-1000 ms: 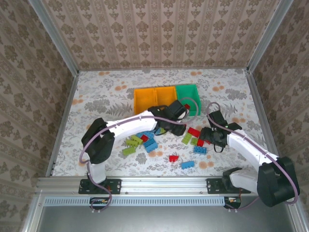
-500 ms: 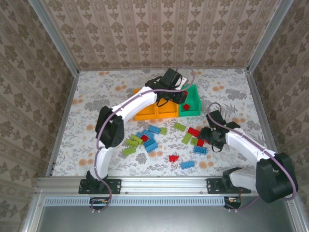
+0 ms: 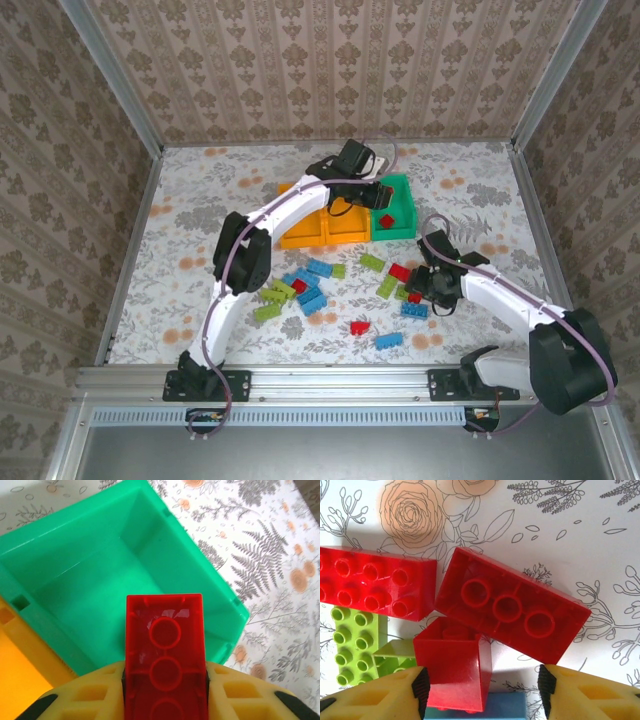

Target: Sort the legos into containers by color

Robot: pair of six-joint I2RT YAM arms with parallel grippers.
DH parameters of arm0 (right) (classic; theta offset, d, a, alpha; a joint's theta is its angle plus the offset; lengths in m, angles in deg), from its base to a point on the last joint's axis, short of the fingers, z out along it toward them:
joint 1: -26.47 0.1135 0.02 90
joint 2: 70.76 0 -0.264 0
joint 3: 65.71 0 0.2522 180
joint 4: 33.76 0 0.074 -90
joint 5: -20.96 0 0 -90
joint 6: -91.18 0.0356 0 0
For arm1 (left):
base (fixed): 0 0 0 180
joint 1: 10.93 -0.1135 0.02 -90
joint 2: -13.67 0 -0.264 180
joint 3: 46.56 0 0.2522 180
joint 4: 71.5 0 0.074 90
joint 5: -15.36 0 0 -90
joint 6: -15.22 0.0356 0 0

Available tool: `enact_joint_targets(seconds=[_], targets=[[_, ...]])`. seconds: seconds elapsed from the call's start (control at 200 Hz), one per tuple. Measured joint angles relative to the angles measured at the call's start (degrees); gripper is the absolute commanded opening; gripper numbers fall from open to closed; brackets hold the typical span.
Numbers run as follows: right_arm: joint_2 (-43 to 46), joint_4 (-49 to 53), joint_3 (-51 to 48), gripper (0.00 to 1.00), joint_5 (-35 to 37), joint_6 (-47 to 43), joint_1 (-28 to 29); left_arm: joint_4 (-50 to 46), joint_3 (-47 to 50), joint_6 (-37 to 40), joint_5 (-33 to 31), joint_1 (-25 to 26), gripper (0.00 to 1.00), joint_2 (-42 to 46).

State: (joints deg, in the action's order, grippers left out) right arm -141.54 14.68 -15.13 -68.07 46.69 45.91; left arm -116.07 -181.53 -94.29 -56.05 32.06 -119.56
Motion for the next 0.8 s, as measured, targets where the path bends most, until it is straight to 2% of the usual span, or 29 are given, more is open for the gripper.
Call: enact_joint_targets(seconds=[0.05, 0.195, 0.345, 0.58, 0.8], targets=[[-0.26, -0.17, 0.07, 0.6, 0.02, 0.11, 0.11, 0.63, -0.13, -1.01, 0.61, 0.0, 0.38, -0.02], [-2.19, -0.22, 1.62, 0.56, 0.0, 0.09, 0.85, 1.68, -0.13, -3.82, 2.23, -0.02, 0.53, -0.07], [-3.8, -0.61, 2.75, 0.56, 0.02, 0.11, 1.81, 2.89, -0.13, -6.01, 3.28, -0.02, 0.65, -0.07], [-3.91, -0.85, 2.8, 0.57, 0.04, 0.13, 2.21, 5.03, 1.11, -6.91, 3.72, -0.02, 0.74, 0.0], [-3.78, -0.94, 2.8, 0.61, 0.0, -0.04, 2.36, 9.18, 10.08, -6.67, 3.63, -0.13, 0.77, 3.87]])
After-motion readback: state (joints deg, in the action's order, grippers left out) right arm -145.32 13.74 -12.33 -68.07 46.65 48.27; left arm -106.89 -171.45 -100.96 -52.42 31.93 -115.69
